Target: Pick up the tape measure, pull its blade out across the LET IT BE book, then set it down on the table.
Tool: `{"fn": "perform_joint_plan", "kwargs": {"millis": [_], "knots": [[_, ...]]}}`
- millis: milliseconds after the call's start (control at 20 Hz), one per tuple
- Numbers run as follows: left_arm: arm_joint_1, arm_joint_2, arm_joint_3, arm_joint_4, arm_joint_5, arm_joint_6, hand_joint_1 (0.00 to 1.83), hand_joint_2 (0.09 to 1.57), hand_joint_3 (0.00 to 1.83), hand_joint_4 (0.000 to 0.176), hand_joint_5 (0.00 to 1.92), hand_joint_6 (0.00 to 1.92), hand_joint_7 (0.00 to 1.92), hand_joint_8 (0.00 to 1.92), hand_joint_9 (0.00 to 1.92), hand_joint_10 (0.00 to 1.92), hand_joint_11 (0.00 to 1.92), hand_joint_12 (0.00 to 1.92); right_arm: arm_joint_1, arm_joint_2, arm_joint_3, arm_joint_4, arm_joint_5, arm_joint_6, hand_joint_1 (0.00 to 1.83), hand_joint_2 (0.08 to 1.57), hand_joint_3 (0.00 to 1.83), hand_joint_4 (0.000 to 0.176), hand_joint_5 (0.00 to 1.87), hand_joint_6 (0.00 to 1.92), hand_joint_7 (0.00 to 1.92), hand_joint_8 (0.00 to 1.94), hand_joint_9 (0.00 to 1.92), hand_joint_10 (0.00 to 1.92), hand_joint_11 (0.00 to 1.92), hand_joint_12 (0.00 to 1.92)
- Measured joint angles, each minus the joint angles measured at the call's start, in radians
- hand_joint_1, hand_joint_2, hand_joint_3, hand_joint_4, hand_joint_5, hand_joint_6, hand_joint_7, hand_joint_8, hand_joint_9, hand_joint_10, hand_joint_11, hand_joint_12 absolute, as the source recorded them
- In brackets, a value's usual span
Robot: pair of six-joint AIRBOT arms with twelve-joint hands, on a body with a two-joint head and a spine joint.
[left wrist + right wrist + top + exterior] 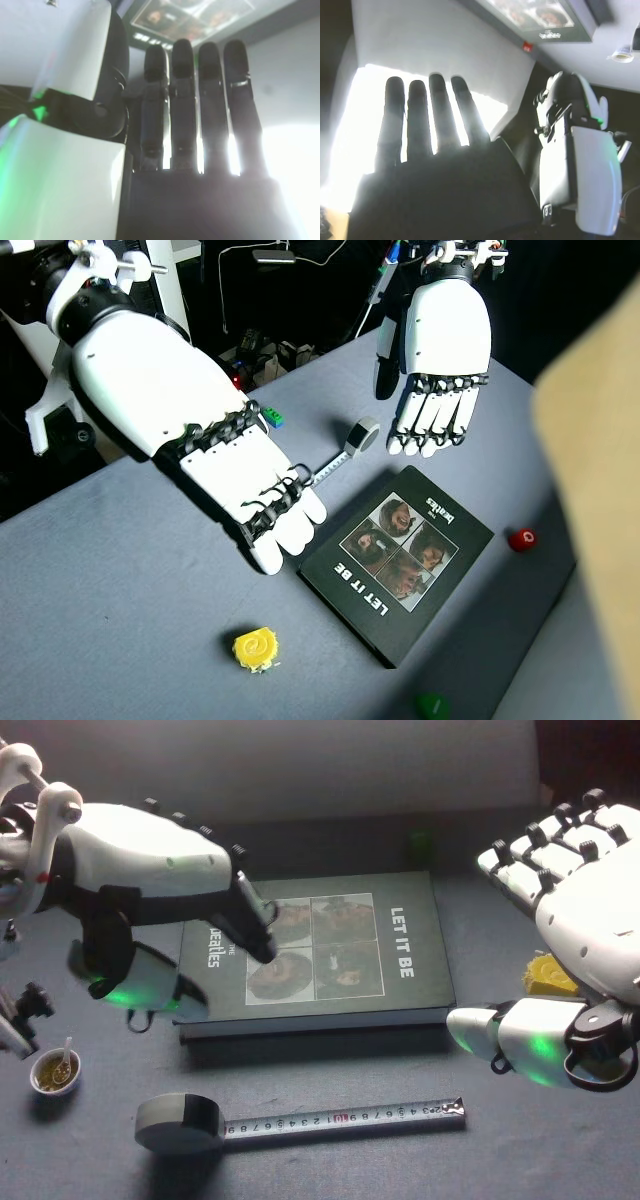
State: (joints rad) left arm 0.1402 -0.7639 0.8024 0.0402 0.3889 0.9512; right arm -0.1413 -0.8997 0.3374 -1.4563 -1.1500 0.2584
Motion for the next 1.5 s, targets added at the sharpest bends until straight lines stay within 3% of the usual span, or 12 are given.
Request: {"fn": "perform_joint_plan", "kwargs": {"millis": [150, 250, 300, 350, 400, 450, 600, 850, 1000, 1150, 1350, 1500], "knots": [[0.036, 0.000, 0.014, -0.300, -0.062, 0.287, 1.14, 1.07, 0.00, 0.000, 0.75, 0.02, 0.75, 0.01, 0.70, 0.01, 0.44, 0.68, 0.000, 0.013, 0.002, 0.042, 0.001, 0.083, 0.00, 1.08, 0.00, 0.000, 0.01, 0.00, 0.07, 0.00, 0.04, 0.00, 0.00, 0.32], [0.080, 0.000, 0.018, -0.465, -0.126, 0.380, 1.14, 1.07, 0.00, 0.000, 0.78, 0.01, 0.76, 0.00, 0.71, 0.01, 0.45, 0.66, 0.008, 0.020, 0.006, 0.041, 0.001, 0.119, 0.01, 1.08, 0.00, 0.000, 0.01, 0.00, 0.07, 0.00, 0.04, 0.00, 0.00, 0.32], [0.111, 0.002, 0.018, -0.605, -0.167, 0.489, 1.14, 1.07, 0.00, 0.000, 0.79, 0.01, 0.76, 0.00, 0.71, 0.00, 0.45, 0.66, 0.012, 0.020, 0.008, 0.034, 0.003, 0.161, 0.01, 1.08, 0.00, 0.000, 0.01, 0.00, 0.07, 0.00, 0.04, 0.00, 0.00, 0.32], [0.126, 0.007, 0.018, -0.663, -0.185, 0.517, 1.14, 1.07, 0.00, 0.000, 0.79, 0.01, 0.76, 0.00, 0.71, 0.00, 0.46, 0.66, 0.013, 0.020, 0.008, 0.034, 0.005, 0.186, 0.01, 1.08, 0.00, 0.000, 0.01, 0.00, 0.07, 0.00, 0.04, 0.00, 0.00, 0.32], [0.167, 0.013, 0.018, -0.771, -0.229, 0.565, 1.14, 1.07, 0.00, 0.000, 0.79, 0.01, 0.76, 0.00, 0.71, 0.00, 0.46, 0.66, 0.014, 0.019, 0.008, 0.034, 0.011, 0.221, 0.01, 1.08, 0.00, 0.000, 0.01, 0.00, 0.07, 0.00, 0.04, 0.00, 0.00, 0.32], [0.262, 0.039, 0.000, -0.942, -0.330, 0.636, 1.16, 1.06, 0.00, 0.000, 0.79, 0.01, 0.77, 0.00, 0.70, 0.00, 0.46, 0.66, 0.014, 0.020, 0.008, 0.035, -0.006, 0.253, 0.02, 1.08, 0.00, 0.000, 0.02, 0.01, 0.07, 0.00, 0.04, 0.00, 0.00, 0.31], [0.315, 0.053, -0.027, -1.130, -0.420, 0.762, 1.18, 1.05, 0.00, 0.000, 0.81, 0.01, 0.77, 0.01, 0.70, 0.00, 0.46, 0.65, 0.014, 0.020, 0.008, 0.035, -0.003, 0.183, 0.04, 1.08, 0.00, 0.000, 0.02, 0.01, 0.07, 0.00, 0.05, 0.00, 0.00, 0.32], [0.364, 0.068, -0.055, -1.652, -0.500, 1.235, 1.19, 1.05, 0.00, 0.000, 0.79, 0.00, 0.77, 0.00, 0.71, 0.00, 0.46, 0.65, 0.022, 0.022, 0.034, 0.035, 0.030, 0.211, 0.02, 1.09, 0.00, 0.000, 0.00, 0.00, 0.07, 0.00, 0.04, 0.00, 0.00, 0.31], [0.382, 0.069, -0.064, -1.720, -0.564, 1.238, 1.19, 1.05, 0.00, 0.000, 0.79, 0.00, 0.77, 0.00, 0.71, 0.00, 0.46, 0.65, 0.026, 0.026, 0.056, 0.026, 0.050, 0.225, 0.02, 1.09, 0.00, 0.000, 0.01, 0.00, 0.07, 0.00, 0.04, 0.00, 0.00, 0.29], [0.435, 0.069, -0.100, -1.640, -0.610, 1.032, 1.20, 1.05, 0.00, 0.000, 0.79, 0.00, 0.77, 0.00, 0.71, 0.00, 0.46, 0.64, 0.033, 0.032, 0.079, 0.043, 0.088, 0.249, 0.02, 1.09, 0.00, 0.000, 0.03, 0.01, 0.08, 0.00, 0.05, 0.00, 0.00, 0.29], [0.434, 0.069, -0.115, -1.710, -0.655, 1.022, 1.20, 1.04, 0.00, 0.000, 0.80, 0.00, 0.76, 0.00, 0.71, 0.00, 0.45, 0.64, 0.040, 0.046, 0.158, 0.125, 0.182, 0.264, 0.03, 1.09, 0.00, 0.000, 0.04, 0.01, 0.09, 0.00, 0.06, 0.00, 0.00, 0.34], [0.438, 0.069, -0.124, -1.780, -0.696, 1.024, 1.20, 1.04, 0.00, 0.000, 0.80, 0.00, 0.73, 0.00, 0.68, 0.00, 0.45, 0.63, 0.036, 0.080, 0.208, 0.178, 0.339, 0.222, 0.04, 1.08, 0.00, 0.000, 0.05, 0.01, 0.10, 0.01, 0.06, 0.01, 0.00, 0.34]]}}
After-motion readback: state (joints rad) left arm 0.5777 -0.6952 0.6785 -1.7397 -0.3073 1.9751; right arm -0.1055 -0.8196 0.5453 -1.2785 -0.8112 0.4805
